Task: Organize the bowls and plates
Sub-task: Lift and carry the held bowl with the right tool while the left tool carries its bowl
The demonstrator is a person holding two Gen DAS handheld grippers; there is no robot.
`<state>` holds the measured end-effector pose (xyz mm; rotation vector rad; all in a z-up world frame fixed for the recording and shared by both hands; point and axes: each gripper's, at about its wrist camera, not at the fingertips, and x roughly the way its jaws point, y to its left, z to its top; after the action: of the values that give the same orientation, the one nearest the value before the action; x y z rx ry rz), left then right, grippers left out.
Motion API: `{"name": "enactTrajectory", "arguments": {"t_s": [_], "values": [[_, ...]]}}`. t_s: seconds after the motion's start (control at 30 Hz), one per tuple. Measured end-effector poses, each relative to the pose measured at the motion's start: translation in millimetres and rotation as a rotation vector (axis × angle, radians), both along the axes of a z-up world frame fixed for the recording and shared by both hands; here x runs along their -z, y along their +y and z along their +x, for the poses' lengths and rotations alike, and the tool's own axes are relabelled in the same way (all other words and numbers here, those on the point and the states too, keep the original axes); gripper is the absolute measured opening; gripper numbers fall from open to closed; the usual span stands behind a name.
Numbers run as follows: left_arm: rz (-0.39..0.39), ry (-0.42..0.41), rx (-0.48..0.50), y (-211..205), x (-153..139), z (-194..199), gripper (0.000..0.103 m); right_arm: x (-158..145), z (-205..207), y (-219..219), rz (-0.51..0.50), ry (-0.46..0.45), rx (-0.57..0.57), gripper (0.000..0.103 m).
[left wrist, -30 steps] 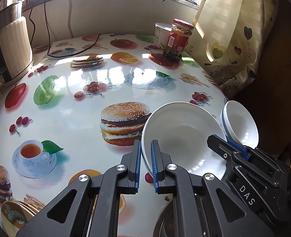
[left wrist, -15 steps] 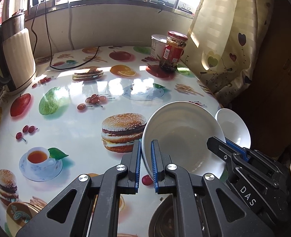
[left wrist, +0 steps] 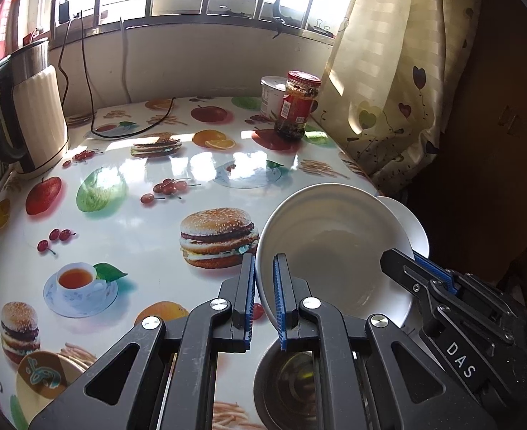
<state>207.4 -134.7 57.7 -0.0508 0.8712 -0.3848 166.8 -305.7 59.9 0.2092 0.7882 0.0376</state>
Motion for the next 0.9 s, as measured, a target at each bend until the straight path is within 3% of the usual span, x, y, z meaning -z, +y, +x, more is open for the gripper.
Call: {"name": "enactTrajectory", "arguments": {"t_s": [0.43,0.9], "values": [[-0.016,0.002,0.039,0,-3,-36,0.01,-8,-44,0,-0.005,-0.014,0.024,0.012],[0.008,0.05,0.065,-1,20,-61,0.01,18,-77,-1,0.007,0.046,0.044,0.012]]}}
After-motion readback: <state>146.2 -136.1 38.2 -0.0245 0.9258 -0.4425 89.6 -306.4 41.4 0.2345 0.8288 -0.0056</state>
